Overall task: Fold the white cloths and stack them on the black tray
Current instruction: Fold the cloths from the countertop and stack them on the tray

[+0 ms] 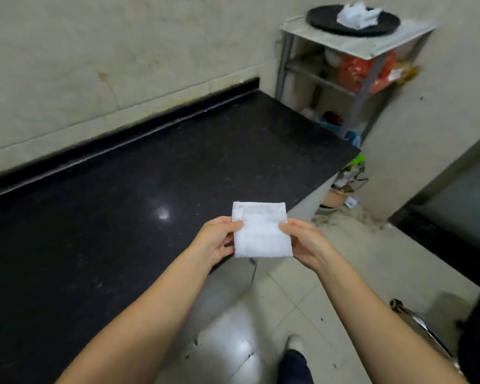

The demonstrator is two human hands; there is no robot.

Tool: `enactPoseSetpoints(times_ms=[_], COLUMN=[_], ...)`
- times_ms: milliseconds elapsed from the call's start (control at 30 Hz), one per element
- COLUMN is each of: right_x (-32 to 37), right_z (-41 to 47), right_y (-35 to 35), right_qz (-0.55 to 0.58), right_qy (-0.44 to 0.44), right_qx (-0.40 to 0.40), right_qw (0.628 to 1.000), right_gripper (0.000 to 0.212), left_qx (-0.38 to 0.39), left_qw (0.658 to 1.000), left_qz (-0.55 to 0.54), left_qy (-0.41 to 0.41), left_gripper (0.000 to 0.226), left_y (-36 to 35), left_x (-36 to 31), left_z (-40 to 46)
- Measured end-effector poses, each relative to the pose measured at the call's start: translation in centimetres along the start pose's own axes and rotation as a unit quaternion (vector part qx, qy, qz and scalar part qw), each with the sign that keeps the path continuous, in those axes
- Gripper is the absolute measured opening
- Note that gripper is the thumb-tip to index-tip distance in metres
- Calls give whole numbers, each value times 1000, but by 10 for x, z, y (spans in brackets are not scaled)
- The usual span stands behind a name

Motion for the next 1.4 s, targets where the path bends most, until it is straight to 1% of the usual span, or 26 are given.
enactPoseSetpoints(times_ms=[200, 300, 400, 533, 667, 767, 867, 1000, 1133, 1200, 1300, 1400], right_x=[51, 87, 135, 203, 269, 321, 384, 470, 545, 584, 647, 708], right_z=[-4, 4, 15, 42, 94, 145, 200, 273, 330, 357, 410, 469], right_y=[131, 204, 274, 327, 344, 345, 345, 349, 343, 339, 325, 299], right_qz=[63, 61, 36, -1, -36, -63, -93, -89, -147, -183, -225, -262], right_qy=[49, 61, 71, 81, 96, 119, 165, 205, 221, 242, 279, 308], right_qx=[-64, -84, -105, -76, -57, -40, -30, -20, -19, -9, 37, 82], right_qw=[995, 993, 991, 994, 993, 990, 981, 975, 964, 953, 933, 911], right_gripper=[15, 16, 13, 12, 7, 9, 13, 9, 14, 11, 5, 11], left_qx=[60, 87, 111, 101, 99, 97, 109, 110, 60, 32, -20, -74], left_qw=[995, 993, 991, 992, 991, 986, 979, 966, 943, 931, 921, 917], left_qz=[78, 80, 69, 49, 37, 42, 61, 86, 131, 148, 149, 127], left_qy=[-16, -14, -25, -52, -85, -126, -161, -218, -299, -333, -360, -370], left_gripper=[13, 14, 17, 16, 11, 9, 9, 9, 8, 9, 13, 13], left_y=[-148, -229, -312, -390, -433, -458, -488, -532, -567, -581, -597, -612], left_x=[13, 22, 21, 0, -47, -93, -144, -227, -298, -330, -380, -431], left_z=[32, 53, 69, 92, 135, 177, 224, 277, 310, 329, 365, 403])
Point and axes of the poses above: each hand's wrist, its own z-axis towards the middle knuckle, its own y-axis out of the back of the hand, x = y × z, the point moved 3 cm from there along z, towards the middle knuckle, and after that the axes turned 4 degrees about -z, right-handed, at the moved point
